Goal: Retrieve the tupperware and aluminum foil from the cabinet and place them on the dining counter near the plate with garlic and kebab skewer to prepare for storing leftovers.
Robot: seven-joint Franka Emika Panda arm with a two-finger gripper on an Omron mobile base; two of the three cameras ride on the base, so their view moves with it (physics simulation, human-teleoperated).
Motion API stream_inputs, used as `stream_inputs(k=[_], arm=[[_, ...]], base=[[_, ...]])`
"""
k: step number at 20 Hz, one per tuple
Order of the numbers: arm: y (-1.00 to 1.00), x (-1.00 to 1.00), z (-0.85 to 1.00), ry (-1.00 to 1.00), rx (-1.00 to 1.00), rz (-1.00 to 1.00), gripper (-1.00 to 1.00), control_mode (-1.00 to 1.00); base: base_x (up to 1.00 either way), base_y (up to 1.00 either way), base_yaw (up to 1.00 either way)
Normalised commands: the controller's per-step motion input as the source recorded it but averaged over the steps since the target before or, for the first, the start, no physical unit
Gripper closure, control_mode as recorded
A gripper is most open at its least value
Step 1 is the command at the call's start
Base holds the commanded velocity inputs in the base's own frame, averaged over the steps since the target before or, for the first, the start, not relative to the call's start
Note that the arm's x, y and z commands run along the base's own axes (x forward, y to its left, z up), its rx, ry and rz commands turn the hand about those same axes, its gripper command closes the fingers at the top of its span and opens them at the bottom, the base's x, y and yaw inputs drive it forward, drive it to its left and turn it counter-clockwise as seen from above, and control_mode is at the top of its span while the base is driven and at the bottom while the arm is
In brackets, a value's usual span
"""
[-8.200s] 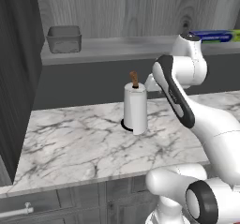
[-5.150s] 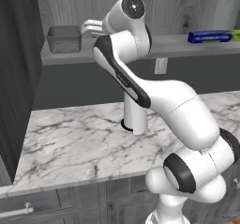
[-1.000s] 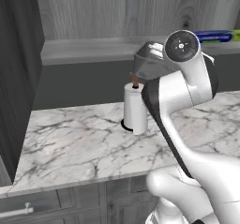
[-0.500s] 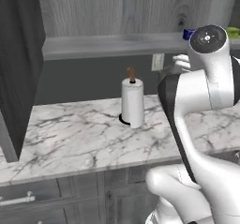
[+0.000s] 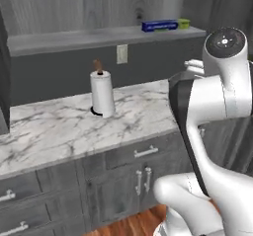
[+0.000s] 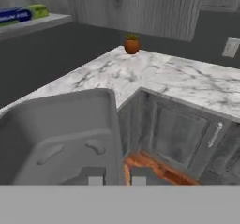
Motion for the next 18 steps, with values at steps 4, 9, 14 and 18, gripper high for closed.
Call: stream_inputs(k=[4, 9, 14, 18], arm=[[0.0, 0.0, 0.0, 0.0, 0.0, 0.0, 1.0, 1.0], [0.0, 0.0, 0.0, 0.0, 0.0, 0.0, 1.0, 1.0], [0.0, 0.0, 0.0, 0.0, 0.0, 0.0, 1.0, 1.0], [0.0, 0.0, 0.0, 0.0, 0.0, 0.0, 1.0, 1.0]], base=[[-0.03, 0.12, -0.99], [-0.48, 0.25, -0.92], [-0.35, 0.28, -0.94], [-0.14, 0.24, -0.97]])
